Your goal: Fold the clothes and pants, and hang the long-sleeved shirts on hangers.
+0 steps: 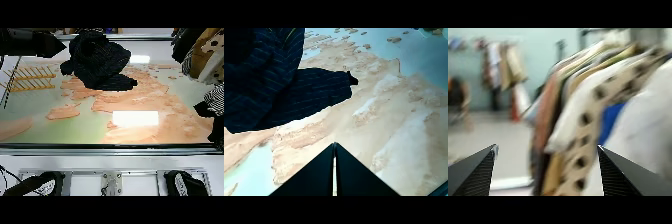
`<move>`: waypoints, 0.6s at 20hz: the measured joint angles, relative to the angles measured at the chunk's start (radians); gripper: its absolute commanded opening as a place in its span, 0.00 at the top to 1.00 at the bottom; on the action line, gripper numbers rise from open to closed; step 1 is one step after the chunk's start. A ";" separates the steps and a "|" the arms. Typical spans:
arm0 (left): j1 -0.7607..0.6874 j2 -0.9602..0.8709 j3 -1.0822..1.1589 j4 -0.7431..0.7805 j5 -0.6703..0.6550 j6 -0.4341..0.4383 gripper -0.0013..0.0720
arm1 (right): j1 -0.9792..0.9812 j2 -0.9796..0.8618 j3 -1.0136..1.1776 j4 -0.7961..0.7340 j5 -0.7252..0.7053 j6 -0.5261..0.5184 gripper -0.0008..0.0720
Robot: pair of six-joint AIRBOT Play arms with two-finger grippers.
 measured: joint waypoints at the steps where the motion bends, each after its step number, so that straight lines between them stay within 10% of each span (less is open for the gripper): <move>1: 0.000 0.001 -0.003 0.000 -0.003 0.000 0.96 | 0.070 -0.026 0.000 0.019 0.052 -0.019 0.07; 12: 0.000 0.198 -0.420 -0.003 0.200 -0.001 0.96 | 0.657 -0.379 -0.001 0.141 0.257 -0.180 0.19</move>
